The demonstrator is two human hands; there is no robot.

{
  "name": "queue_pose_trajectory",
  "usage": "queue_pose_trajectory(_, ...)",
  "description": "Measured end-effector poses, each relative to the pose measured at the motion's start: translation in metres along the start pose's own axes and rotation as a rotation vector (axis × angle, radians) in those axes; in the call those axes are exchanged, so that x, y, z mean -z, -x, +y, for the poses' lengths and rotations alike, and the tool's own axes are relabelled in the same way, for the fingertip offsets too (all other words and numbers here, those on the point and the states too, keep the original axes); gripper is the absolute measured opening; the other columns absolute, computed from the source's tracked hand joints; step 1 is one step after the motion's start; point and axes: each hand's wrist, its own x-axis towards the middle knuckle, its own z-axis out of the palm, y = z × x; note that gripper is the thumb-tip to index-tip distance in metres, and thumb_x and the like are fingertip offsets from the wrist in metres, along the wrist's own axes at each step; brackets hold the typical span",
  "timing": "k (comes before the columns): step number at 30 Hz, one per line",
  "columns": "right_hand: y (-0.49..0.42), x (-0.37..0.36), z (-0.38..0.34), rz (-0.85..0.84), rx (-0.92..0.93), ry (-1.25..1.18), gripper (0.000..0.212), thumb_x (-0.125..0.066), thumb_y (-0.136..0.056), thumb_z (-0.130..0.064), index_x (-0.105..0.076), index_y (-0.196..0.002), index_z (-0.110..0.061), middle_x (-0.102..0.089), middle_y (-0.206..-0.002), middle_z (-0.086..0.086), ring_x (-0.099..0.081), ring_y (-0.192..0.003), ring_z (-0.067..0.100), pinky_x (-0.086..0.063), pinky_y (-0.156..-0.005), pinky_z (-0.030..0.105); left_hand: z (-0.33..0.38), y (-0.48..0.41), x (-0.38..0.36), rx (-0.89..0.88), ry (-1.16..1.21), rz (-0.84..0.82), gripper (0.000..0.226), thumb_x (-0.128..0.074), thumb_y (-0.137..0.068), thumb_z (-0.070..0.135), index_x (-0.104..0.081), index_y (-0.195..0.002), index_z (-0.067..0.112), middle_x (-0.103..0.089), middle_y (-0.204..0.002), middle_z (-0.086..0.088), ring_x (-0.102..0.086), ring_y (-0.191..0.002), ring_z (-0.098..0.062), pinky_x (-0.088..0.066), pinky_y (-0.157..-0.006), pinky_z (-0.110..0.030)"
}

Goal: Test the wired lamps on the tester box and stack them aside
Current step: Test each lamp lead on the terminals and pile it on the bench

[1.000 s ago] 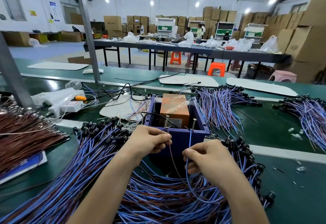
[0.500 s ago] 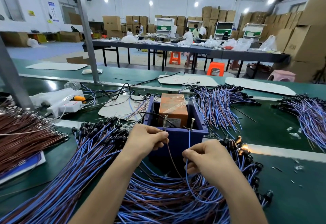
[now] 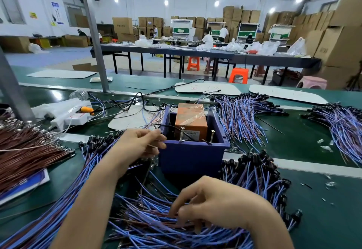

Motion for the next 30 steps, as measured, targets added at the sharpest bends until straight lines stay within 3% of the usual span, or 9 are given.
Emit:
queue_pose_trajectory(2,-0.001,-0.001,-0.001,-0.012,0.016,0.013,0.018,-0.057,-0.093,-0.022,-0.073,-0.100,-0.026,-0.075,-0.093,0.001,-0.059,-0.060,0.006,-0.047,-0.061,0.014,-0.008,-0.005,0.016,-0.018,-0.114,0.169,0.020,-0.061,-0.092,0.021,-0.073,-0.079,0.012,-0.073,-0.069,-0.003,-0.061,-0.058,-0.011,-0.053,-0.067,-0.028)
queue_pose_trajectory(4,-0.001,0.000,-0.001,0.003,0.037,0.022,0.018,-0.056,-0.094,-0.025,-0.072,-0.102,-0.028,-0.075,-0.091,0.000,-0.058,-0.060,0.007,-0.046,-0.061,0.014,-0.018,-0.010,0.031,-0.009,-0.470,0.282,0.008,-0.068,-0.087,0.017,-0.074,-0.083,0.015,-0.073,-0.076,-0.001,-0.064,-0.073,-0.016,-0.051,-0.078,-0.029)
queue_pose_trajectory(6,0.000,0.001,0.001,0.022,0.035,0.024,0.016,-0.058,-0.093,-0.028,-0.071,-0.102,-0.031,-0.073,-0.079,-0.004,-0.057,-0.059,0.004,-0.043,-0.059,0.012,-0.024,-0.010,0.034,0.043,-0.803,0.243,0.010,-0.071,-0.082,0.017,-0.074,-0.090,0.021,-0.072,-0.091,0.000,-0.064,-0.087,-0.017,-0.048,-0.083,-0.026)
queue_pose_trajectory(8,0.002,0.001,0.001,0.038,0.024,0.030,0.016,-0.059,-0.092,-0.031,-0.070,-0.103,-0.033,-0.066,-0.064,-0.010,-0.055,-0.054,0.000,-0.039,-0.053,0.008,-0.029,-0.010,0.030,0.106,-0.923,0.125,0.019,-0.073,-0.078,0.016,-0.071,-0.092,0.029,-0.070,-0.097,0.002,-0.063,-0.094,-0.017,-0.051,-0.087,-0.030)
queue_pose_trajectory(11,0.003,0.002,0.002,0.048,0.021,0.034,0.016,-0.060,-0.092,-0.033,-0.069,-0.105,-0.035,-0.064,-0.064,-0.012,-0.053,-0.052,-0.003,-0.038,-0.052,0.007,-0.033,-0.010,0.014,0.174,-1.093,-0.011,0.029,-0.069,-0.074,0.014,-0.064,-0.095,0.032,-0.068,-0.104,0.001,-0.062,-0.099,-0.021,-0.051,-0.089,-0.035)
queue_pose_trajectory(15,0.004,0.003,0.003,0.038,0.027,0.022,0.017,-0.059,-0.092,-0.034,-0.068,-0.107,-0.037,-0.066,-0.072,-0.013,-0.056,-0.058,-0.002,-0.040,-0.058,0.011,-0.035,-0.013,0.008,0.176,-1.111,0.064,0.031,-0.055,-0.082,0.007,-0.063,-0.097,0.033,-0.065,-0.111,-0.001,-0.060,-0.105,-0.024,-0.050,-0.090,-0.036)
queue_pose_trajectory(19,0.003,0.003,0.002,0.030,0.024,0.005,0.017,-0.060,-0.093,-0.034,-0.068,-0.108,-0.036,-0.068,-0.078,-0.012,-0.057,-0.059,-0.002,-0.040,-0.058,0.011,-0.034,-0.014,0.011,0.226,-1.165,-0.001,0.023,-0.055,-0.082,0.008,-0.069,-0.095,0.020,-0.068,-0.099,-0.005,-0.064,-0.095,-0.027,-0.053,-0.088,-0.040)
queue_pose_trajectory(23,0.004,0.003,0.001,0.026,0.034,0.019,0.018,-0.060,-0.092,-0.034,-0.067,-0.108,-0.036,-0.070,-0.086,-0.010,-0.058,-0.064,-0.001,-0.040,-0.057,0.009,-0.038,-0.015,0.012,0.248,-1.175,-0.023,0.019,-0.052,-0.084,0.008,-0.061,-0.100,0.010,-0.059,-0.073,-0.005,-0.064,-0.081,-0.030,-0.056,-0.083,-0.044)
queue_pose_trajectory(30,0.002,0.004,0.003,0.025,0.042,0.017,0.018,-0.060,-0.092,-0.032,-0.067,-0.108,-0.037,-0.072,-0.093,-0.006,-0.063,-0.080,0.007,-0.046,-0.073,0.021,-0.039,-0.017,0.012,0.295,-1.091,-0.067,0.030,-0.040,-0.087,0.008,-0.063,-0.107,0.005,-0.069,-0.068,-0.009,-0.071,-0.064,-0.025,-0.061,-0.067,-0.038)
